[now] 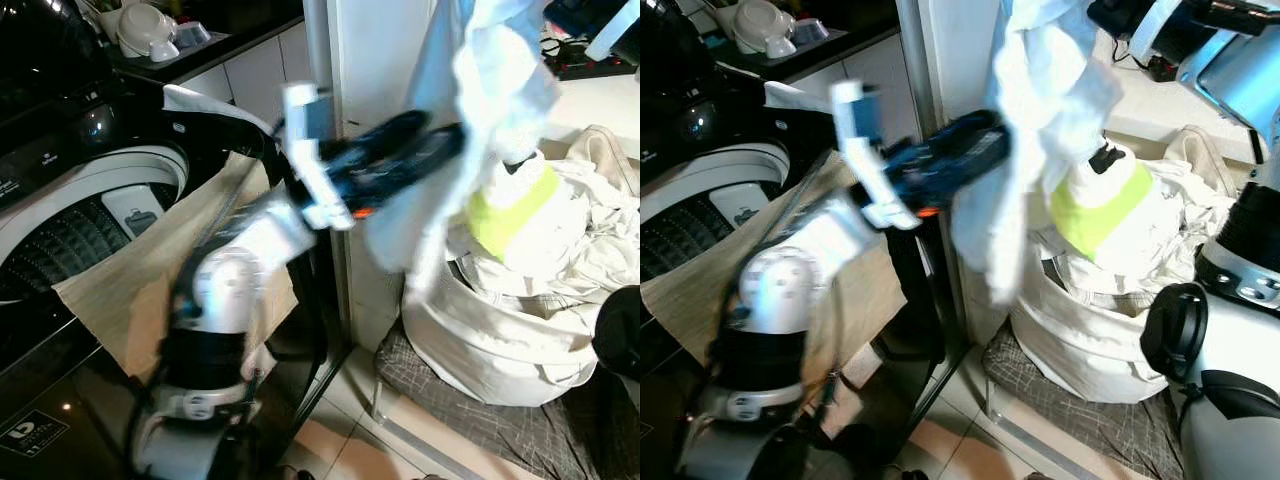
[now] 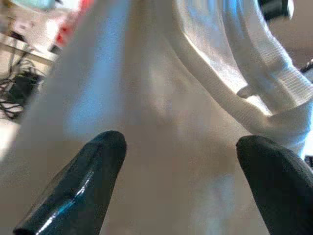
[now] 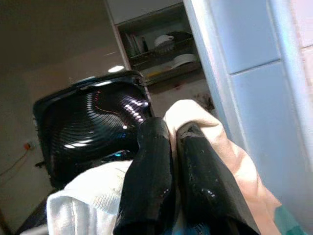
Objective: Clothes washing
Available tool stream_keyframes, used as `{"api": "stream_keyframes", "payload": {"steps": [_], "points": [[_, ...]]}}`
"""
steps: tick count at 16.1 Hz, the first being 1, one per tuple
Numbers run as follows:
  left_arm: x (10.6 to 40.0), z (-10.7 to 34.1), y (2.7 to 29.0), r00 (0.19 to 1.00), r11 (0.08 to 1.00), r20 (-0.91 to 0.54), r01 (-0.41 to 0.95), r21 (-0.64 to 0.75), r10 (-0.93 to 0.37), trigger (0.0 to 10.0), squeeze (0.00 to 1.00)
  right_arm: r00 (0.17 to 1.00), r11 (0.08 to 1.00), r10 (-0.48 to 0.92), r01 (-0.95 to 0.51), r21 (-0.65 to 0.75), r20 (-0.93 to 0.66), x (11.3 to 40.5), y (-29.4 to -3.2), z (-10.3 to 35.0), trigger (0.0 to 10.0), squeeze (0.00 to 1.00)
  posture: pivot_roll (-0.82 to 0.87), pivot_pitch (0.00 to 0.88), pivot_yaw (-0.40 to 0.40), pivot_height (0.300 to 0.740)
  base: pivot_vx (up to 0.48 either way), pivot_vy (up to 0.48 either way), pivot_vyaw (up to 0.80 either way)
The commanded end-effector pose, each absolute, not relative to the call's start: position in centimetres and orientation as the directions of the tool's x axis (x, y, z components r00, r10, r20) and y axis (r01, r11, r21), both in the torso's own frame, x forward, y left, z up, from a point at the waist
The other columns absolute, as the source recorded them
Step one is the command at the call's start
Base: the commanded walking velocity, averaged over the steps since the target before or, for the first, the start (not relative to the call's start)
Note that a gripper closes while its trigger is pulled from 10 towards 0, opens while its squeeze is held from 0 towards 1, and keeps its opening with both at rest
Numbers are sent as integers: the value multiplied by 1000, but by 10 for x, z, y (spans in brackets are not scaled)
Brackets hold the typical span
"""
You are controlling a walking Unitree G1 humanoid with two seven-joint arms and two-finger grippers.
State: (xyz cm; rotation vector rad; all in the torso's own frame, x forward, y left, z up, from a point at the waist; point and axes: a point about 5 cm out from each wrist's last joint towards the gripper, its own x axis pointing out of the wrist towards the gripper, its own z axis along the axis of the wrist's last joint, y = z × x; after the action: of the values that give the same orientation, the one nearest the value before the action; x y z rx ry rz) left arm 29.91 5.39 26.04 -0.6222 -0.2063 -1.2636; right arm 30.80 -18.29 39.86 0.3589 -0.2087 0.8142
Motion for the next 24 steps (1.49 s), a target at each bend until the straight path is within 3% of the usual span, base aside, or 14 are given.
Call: {"api": "stream_keyframes", "payload": {"steps": [1, 5, 7, 9, 10, 12, 13, 15, 16, 24], "points": [[303, 262, 72, 333, 163, 507, 922, -350, -795, 10000, 1000, 675, 644, 670, -736, 209, 311, 307, -181, 401, 0, 0, -173, 0, 116, 740, 0, 0, 0], [306, 266, 84, 335, 115, 553, 912, -394, -763, 10000, 1000, 682, 650, 666, -730, 213, 303, 308, -181, 398, 0, 0, -173, 0, 119, 740, 0, 0, 0], [302, 260, 70, 307, 128, 487, 922, -366, -818, 10000, 1000, 675, 644, 671, -735, 210, 305, 308, -180, 398, 0, 0, -175, 0, 121, 740, 0, 0, 0], [307, 251, 53, 359, 238, 395, 916, -324, -845, 10000, 1000, 661, 627, 685, -749, 214, 307, 307, -174, 397, 0, 0, -173, 0, 120, 740, 0, 0, 0], [316, 247, 46, 437, 356, 338, 893, -277, -833, 10000, 1000, 646, 610, 698, -762, 216, 308, 306, -167, 396, 0, 0, -175, 0, 121, 740, 0, 0, 0], [321, 251, 39, 468, 388, 353, 879, -276, -810, 10000, 1000, 621, 581, 722, -783, 221, 304, 303, -157, 394, 0, 0, -176, 0, 124, 740, 0, 0, 0], [323, 255, 36, 474, 391, 373, 877, -278, -798, 10000, 0, 610, 566, 734, -793, 226, 300, 303, -151, 391, 0, 0, -175, 0, 123, 740, 0, 0, 0], [325, 257, 34, 477, 393, 396, 877, -277, -785, 10000, 0, 607, 560, 737, -795, 234, 298, 303, -147, 388, 0, 0, -177, 0, 126, 740, 0, 0, 0], [326, 257, 38, 487, 397, 411, 872, -288, -771, 0, 0, 616, 569, 729, -787, 236, 297, 303, -147, 387, 0, 0, -176, 0, 127, 740, 0, 0, 0], [327, 256, 49, 486, 376, 433, 871, -317, -759, 0, 0, 671, 627, 680, -741, 241, 295, 306, -158, 387, 0, 0, -170, 0, 126, 740, 0, 0, 0]]}}
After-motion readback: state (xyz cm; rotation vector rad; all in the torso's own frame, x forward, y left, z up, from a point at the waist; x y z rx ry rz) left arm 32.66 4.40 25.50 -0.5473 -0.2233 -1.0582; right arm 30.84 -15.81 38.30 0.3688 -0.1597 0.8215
